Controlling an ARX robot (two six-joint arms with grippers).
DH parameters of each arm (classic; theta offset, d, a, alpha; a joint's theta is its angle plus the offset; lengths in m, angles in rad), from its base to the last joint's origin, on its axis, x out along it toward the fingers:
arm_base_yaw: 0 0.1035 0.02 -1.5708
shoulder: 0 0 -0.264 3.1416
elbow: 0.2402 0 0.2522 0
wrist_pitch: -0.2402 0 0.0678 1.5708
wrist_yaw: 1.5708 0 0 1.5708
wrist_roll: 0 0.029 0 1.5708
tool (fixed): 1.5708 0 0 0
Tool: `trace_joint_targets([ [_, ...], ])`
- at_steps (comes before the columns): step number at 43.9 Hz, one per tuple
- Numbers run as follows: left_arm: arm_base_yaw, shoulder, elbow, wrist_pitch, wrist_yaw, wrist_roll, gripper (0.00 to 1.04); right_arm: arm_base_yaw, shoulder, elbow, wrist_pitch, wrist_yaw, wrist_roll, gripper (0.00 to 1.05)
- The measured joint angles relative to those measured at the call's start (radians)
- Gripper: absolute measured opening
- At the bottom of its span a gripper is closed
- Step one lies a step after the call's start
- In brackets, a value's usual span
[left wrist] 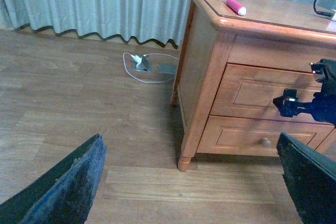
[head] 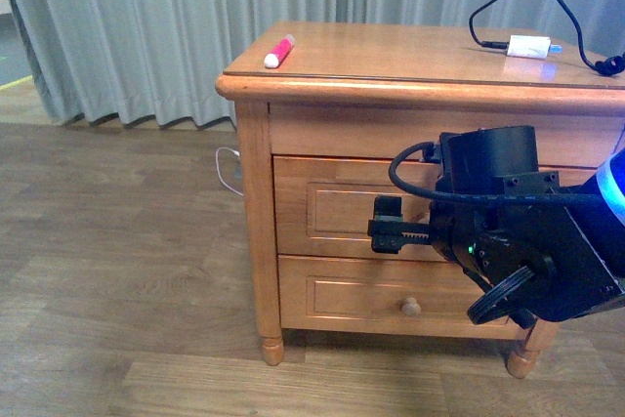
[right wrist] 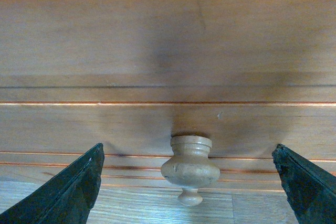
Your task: Place pink marker in drawer with both arms
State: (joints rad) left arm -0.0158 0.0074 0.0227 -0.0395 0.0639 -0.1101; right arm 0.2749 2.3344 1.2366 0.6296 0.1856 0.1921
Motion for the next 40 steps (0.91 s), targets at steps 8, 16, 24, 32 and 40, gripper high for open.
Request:
trace_joint_targets([
  [8, 0.000, 0.000, 0.000, 0.000, 0.000, 0.000, 0.99, -0.002, -0.001, -0.002, 0.001, 0.017, -0.004, 0.63],
  [16, 0.000, 0.000, 0.000, 0.000, 0.000, 0.000, 0.99, -0.004, -0.001, -0.004, -0.006, 0.020, -0.008, 0.35],
  [24, 0.000, 0.000, 0.000, 0.000, 0.000, 0.000, 0.99, -0.004, -0.031, -0.027, -0.039, 0.011, -0.002, 0.22],
  [32, 0.000, 0.000, 0.000, 0.000, 0.000, 0.000, 0.99, -0.002, -0.083, -0.096, -0.060, -0.004, 0.006, 0.21],
  [40, 0.000, 0.000, 0.000, 0.000, 0.000, 0.000, 0.99, 0.019, -0.177, -0.212, -0.095, -0.012, 0.039, 0.21],
])
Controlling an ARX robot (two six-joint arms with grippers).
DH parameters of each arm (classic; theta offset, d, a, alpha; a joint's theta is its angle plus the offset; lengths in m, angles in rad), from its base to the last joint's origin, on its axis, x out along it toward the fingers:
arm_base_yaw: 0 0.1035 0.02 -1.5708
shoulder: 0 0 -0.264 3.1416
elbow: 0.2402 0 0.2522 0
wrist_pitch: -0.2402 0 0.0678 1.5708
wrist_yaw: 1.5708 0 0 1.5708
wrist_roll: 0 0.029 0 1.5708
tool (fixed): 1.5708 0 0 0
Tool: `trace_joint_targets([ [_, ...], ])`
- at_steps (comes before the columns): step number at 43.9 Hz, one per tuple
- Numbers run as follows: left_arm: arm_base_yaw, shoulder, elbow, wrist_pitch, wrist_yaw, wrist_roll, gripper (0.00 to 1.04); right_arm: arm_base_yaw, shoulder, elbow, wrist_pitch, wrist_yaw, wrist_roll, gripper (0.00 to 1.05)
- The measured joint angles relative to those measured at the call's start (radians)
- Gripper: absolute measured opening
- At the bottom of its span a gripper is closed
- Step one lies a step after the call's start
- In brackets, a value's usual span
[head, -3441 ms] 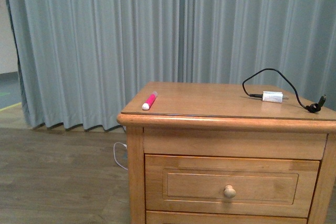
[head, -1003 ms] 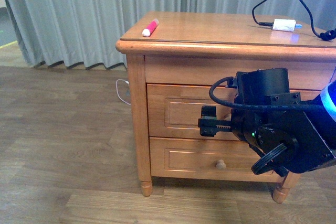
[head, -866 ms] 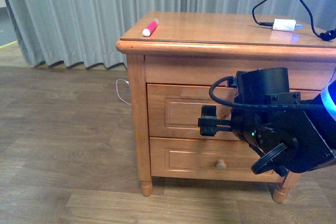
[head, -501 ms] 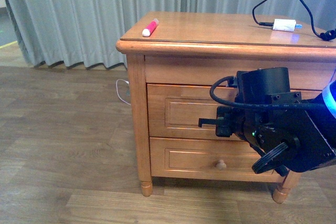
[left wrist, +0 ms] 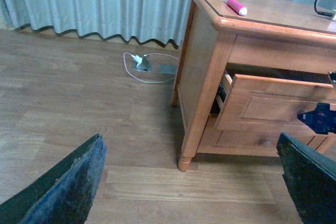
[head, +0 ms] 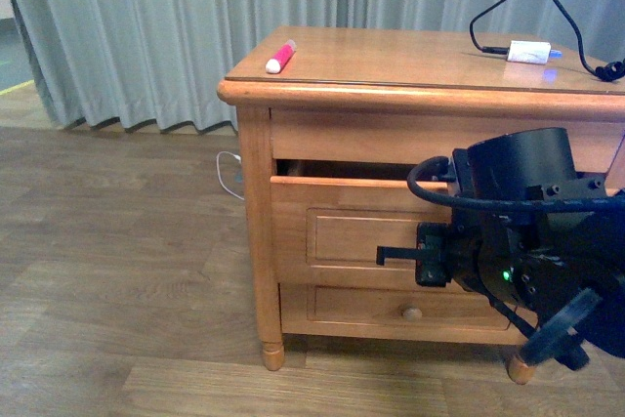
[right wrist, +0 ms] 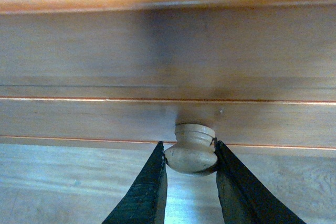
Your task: Place pink marker in drawer with both arms
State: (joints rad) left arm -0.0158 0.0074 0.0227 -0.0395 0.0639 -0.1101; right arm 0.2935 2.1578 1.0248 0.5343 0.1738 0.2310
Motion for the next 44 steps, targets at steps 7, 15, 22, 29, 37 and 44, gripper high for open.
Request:
trace_joint_targets([
  [7, 0.000, 0.000, 0.000, 0.000, 0.000, 0.000, 0.99, 0.034, -0.108, -0.150, -0.016, -0.006, 0.021, 0.21],
  [15, 0.000, 0.000, 0.000, 0.000, 0.000, 0.000, 0.99, 0.080, -0.210, -0.302, -0.008, 0.001, 0.028, 0.22],
  [22, 0.000, 0.000, 0.000, 0.000, 0.000, 0.000, 0.99, 0.100, -0.264, -0.381, 0.020, 0.004, 0.054, 0.53],
  [29, 0.000, 0.000, 0.000, 0.000, 0.000, 0.000, 0.99, 0.111, -0.360, -0.435, 0.002, 0.004, 0.075, 0.72],
  [37, 0.000, 0.000, 0.000, 0.000, 0.000, 0.000, 0.99, 0.117, -0.564, -0.517, -0.070, -0.002, 0.097, 0.97],
  [44, 0.000, 0.000, 0.000, 0.000, 0.000, 0.000, 0.99, 0.117, -0.832, -0.543, -0.238, -0.003, 0.096, 0.96],
])
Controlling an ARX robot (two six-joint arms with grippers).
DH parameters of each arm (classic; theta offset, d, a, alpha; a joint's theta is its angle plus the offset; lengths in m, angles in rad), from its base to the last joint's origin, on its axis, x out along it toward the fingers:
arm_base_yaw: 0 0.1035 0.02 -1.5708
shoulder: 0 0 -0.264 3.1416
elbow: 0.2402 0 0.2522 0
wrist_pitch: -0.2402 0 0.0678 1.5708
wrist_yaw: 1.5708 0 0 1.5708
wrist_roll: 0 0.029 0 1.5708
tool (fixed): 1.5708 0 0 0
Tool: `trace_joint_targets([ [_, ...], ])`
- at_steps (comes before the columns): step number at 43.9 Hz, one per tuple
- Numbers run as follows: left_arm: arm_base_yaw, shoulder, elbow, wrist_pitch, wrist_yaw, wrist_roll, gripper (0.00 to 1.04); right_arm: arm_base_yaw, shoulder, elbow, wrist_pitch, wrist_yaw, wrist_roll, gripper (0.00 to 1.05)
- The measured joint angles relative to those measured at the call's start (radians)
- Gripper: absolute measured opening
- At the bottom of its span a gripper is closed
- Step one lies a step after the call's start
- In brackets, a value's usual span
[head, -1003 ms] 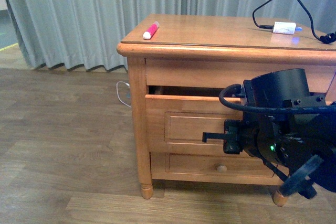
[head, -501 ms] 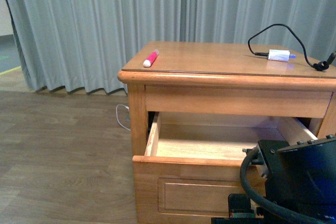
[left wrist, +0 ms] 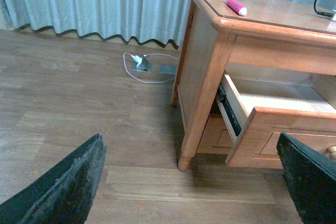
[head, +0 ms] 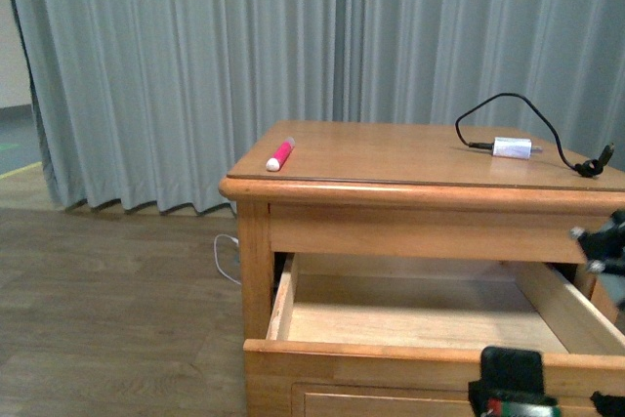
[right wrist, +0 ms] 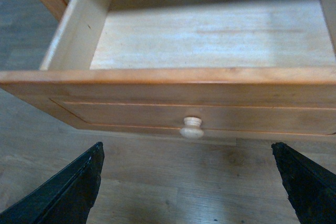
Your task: Place pink marker in drawer with both arms
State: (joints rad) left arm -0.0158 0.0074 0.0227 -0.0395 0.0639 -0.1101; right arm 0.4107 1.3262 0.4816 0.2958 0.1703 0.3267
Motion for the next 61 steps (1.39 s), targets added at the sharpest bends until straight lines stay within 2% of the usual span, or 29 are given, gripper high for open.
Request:
trace_joint_targets([
  [9, 0.000, 0.000, 0.000, 0.000, 0.000, 0.000, 0.99, 0.000, -0.225, 0.030, -0.188, 0.001, -0.052, 0.96],
  [16, 0.000, 0.000, 0.000, 0.000, 0.000, 0.000, 0.99, -0.003, -0.290, 0.030, -0.200, 0.045, -0.046, 0.96],
  [27, -0.002, 0.001, 0.000, 0.000, -0.008, -0.001, 0.99, -0.003, -0.304, 0.030, -0.200, 0.048, -0.041, 0.96],
  [31, -0.112, 0.053, 0.017, -0.032, -0.200, -0.019, 0.99, -0.003, -0.304, 0.030, -0.200, 0.048, -0.041, 0.96],
  [34, -0.209, 0.110, 0.050, -0.032, -0.290, -0.019, 0.99, -0.004, -0.304, 0.030, -0.200, 0.048, -0.040, 0.96],
  [36, -0.288, 0.172, 0.094, -0.010, -0.341, -0.026, 0.99, -0.004, -0.304, 0.030, -0.200, 0.048, -0.040, 0.96],
  [39, -0.351, 0.280, 0.164, 0.056, -0.349, -0.026, 0.99, -0.004, -0.304, 0.030, -0.200, 0.048, -0.040, 0.96],
  [43, -0.380, 0.500, 0.286, 0.205, -0.331, -0.014, 0.99, -0.004, -0.304, 0.030, -0.200, 0.048, -0.040, 0.96],
  [46, -0.373, 0.768, 0.437, 0.339, -0.293, 0.005, 0.99, -0.004, -0.304, 0.030, -0.200, 0.048, -0.040, 0.96],
  [53, -0.352, 1.146, 0.704, 0.375, -0.263, 0.028, 0.99, -0.004, -0.304, 0.030, -0.200, 0.048, -0.038, 0.96],
  [61, -0.341, 1.499, 1.028, 0.275, -0.298, 0.026, 0.99, -0.004, -0.304, 0.030, -0.200, 0.048, -0.038, 0.96],
])
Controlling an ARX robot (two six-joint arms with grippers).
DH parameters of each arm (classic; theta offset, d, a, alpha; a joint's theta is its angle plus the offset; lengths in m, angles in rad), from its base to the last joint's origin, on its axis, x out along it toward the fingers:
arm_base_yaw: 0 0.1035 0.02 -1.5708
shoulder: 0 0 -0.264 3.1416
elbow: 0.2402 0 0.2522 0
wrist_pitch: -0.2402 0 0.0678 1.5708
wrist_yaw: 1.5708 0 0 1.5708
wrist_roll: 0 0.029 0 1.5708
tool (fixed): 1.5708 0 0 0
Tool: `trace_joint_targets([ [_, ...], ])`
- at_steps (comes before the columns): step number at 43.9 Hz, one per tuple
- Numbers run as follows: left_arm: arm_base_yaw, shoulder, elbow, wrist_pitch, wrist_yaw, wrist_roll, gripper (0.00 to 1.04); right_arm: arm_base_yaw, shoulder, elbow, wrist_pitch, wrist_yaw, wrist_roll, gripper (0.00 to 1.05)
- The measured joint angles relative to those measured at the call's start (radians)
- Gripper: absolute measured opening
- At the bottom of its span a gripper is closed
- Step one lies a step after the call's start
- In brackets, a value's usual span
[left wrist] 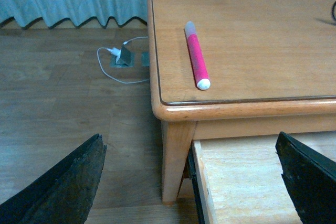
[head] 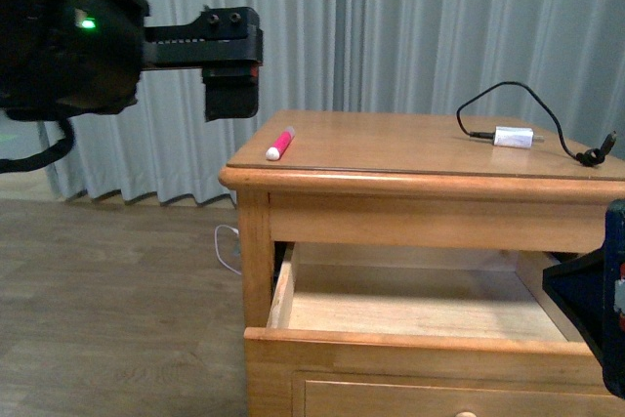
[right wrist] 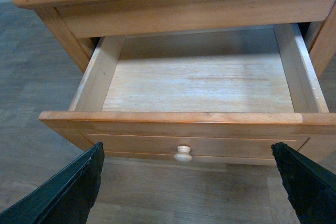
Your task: Place pink marker in drawer with both arms
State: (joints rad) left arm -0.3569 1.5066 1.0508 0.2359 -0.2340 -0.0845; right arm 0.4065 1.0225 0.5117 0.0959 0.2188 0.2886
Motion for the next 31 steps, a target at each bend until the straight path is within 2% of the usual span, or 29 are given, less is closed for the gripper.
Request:
trace_joint_targets([
  [23, 0.021, 0.486, 0.560, -0.213, -0.083, -0.008, 0.99, 0.000, 0.000, 0.000, 0.000, 0.000, 0.000, 0.96],
  [31, 0.006, 0.572, 0.664, -0.244, -0.105, 0.005, 0.99, 0.000, 0.000, 0.000, 0.000, 0.000, 0.000, 0.96],
])
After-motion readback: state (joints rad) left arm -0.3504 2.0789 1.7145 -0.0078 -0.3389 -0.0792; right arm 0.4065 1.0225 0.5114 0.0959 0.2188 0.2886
